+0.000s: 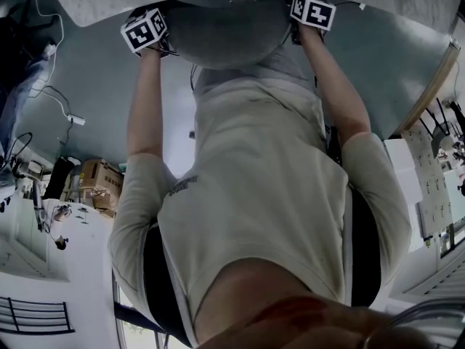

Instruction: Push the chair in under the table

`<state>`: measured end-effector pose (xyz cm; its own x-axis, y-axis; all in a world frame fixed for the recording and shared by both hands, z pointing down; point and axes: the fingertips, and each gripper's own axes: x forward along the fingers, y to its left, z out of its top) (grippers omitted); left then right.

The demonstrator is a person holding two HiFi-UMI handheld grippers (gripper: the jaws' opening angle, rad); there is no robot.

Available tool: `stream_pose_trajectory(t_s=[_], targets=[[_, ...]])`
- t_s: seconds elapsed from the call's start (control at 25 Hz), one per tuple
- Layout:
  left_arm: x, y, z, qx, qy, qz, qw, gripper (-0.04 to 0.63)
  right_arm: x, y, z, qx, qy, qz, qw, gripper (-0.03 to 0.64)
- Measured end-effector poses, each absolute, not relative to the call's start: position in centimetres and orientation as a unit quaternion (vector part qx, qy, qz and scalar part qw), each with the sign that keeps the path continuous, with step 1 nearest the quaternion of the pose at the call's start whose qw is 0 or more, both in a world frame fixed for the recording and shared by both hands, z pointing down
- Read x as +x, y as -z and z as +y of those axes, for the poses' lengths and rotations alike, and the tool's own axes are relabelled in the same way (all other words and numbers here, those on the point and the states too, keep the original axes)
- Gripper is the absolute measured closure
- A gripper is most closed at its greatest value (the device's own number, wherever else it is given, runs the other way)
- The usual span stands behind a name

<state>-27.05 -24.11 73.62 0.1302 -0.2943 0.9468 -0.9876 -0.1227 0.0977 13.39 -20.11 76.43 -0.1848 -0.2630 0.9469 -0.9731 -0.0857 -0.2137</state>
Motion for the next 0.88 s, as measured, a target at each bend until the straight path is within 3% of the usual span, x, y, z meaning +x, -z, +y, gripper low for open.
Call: stream_pose_trajectory(t_s=[0.24,0.32,0.48,0.6,0.88], targets=[[-27.6,-69.6,-22.8,0.623,-0.395,-0.527,0.422,0.366,13.0,-72.6,-19.3,0.522,-0.499,-0.594,0.355,0.387],[-27.1,-68.1,-22.4,0.623,-0.393,-0.528,0.423,0.372,13.1,-71.0,-19.3,0.519,-0.486,-0.607,0.355,0.460],[-26.5,-64.8,-22.5,0.624,-0.380,-0.544,0.413,0.403,12.4,-67.4,-19.6,0.501,-0.450,-0.643,0.365,0.488],[-26.2,-61.0,-23.8,0.637,-0.353,-0.567,0.386,0.451,11.8,-64.0,-20.7,0.495,-0.425,-0.670,0.355,0.526],[-24.9,-49.8,-28.3,0.704,-0.270,-0.601,0.265,0.510,11.8,-53.9,-25.8,0.522,-0.357,-0.724,0.276,0.543]])
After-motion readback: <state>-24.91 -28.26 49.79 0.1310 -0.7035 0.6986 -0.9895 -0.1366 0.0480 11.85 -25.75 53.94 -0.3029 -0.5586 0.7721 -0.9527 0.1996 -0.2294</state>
